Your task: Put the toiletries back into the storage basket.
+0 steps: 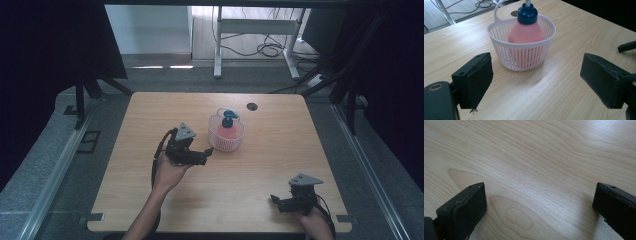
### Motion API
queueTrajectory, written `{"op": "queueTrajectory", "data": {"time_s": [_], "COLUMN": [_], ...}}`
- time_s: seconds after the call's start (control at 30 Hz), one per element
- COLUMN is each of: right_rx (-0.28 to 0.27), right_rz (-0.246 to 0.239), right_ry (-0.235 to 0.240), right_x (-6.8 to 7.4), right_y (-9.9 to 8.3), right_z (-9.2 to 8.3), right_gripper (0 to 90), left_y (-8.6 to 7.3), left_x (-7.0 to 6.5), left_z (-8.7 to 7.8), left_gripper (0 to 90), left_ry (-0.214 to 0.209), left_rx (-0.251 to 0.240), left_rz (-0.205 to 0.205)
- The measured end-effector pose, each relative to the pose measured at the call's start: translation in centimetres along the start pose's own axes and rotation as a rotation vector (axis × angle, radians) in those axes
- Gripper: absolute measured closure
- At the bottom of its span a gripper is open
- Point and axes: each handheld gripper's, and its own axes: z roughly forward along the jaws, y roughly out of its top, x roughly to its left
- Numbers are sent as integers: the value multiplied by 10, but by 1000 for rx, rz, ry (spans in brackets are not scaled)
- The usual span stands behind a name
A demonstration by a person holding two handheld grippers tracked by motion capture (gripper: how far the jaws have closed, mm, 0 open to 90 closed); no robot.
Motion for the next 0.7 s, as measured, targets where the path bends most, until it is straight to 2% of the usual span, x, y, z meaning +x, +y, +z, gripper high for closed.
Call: {"op": "queueTrajectory", "data": {"time_s": [0.7], "right_rx": [-2], "right_rz": [-1], "right_ry": [1], "right_x": [0], "right_y": [0], "right_z": [0], "right_gripper": [0], "left_y": [-24], "left_x": [4], "left_z": [-24], "left_gripper": [110], "left_ry": [5], "left_rx": [1], "left_rz": [-34]}}
